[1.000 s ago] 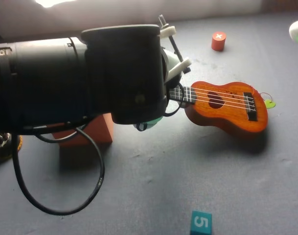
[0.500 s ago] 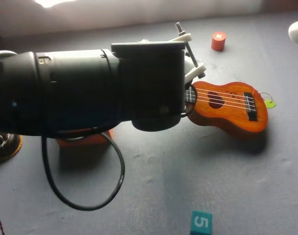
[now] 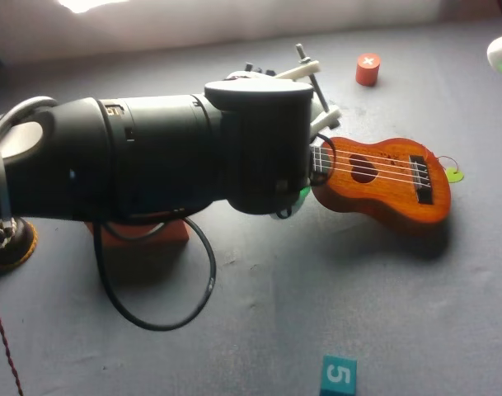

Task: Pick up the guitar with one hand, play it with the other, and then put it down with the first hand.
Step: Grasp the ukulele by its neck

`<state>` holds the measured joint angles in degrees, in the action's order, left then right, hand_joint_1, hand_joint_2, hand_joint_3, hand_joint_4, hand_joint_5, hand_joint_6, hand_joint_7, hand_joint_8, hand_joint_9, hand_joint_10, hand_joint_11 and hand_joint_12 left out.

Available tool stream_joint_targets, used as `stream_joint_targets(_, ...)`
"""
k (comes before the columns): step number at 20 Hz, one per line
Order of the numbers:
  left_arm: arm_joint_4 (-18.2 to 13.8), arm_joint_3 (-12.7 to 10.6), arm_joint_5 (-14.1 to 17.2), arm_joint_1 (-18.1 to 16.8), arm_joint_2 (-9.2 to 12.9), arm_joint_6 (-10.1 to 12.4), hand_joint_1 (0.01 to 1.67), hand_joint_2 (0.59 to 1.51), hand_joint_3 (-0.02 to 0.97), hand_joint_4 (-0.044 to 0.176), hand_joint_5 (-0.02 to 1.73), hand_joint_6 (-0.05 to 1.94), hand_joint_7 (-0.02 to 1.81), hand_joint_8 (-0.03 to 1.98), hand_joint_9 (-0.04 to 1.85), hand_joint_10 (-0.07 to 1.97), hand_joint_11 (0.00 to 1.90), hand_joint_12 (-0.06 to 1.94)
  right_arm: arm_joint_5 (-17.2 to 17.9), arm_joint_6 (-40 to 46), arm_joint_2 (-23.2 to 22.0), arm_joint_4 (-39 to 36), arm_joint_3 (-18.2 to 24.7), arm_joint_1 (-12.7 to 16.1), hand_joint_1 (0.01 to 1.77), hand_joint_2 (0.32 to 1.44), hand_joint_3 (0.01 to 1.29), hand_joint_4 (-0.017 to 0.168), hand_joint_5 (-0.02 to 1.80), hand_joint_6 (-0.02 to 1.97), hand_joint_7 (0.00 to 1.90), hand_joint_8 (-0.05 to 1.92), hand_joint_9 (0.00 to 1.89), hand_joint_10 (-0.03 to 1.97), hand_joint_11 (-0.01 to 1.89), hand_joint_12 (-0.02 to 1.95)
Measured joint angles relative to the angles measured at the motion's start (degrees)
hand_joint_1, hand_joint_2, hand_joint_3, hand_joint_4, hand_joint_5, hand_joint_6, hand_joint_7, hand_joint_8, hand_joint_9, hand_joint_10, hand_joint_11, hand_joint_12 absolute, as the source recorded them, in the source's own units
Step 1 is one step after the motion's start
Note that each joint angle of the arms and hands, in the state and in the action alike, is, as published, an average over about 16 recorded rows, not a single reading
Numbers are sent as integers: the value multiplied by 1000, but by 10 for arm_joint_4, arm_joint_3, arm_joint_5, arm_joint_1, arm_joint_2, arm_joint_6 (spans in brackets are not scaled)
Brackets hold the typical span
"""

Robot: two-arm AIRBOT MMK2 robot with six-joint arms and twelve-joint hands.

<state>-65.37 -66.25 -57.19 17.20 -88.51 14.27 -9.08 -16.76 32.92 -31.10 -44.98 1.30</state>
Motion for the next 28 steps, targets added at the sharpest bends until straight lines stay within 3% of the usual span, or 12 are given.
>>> stream_joint_targets(11,-25,-43,25,24,-7,8,1106,910,-2,2,20,-12,21,-13,20,11,21,6,0,0,1,0,0,0,420,1356,17,-1,99,33,77,12,45,16,21,2)
stream_joint_targets(28,-30,-39,42,43,-4,10,1081,938,-1,2,21,-11,23,-12,22,13,21,13,1,0,1,0,0,0,435,1365,17,-1,101,33,78,12,46,16,21,3)
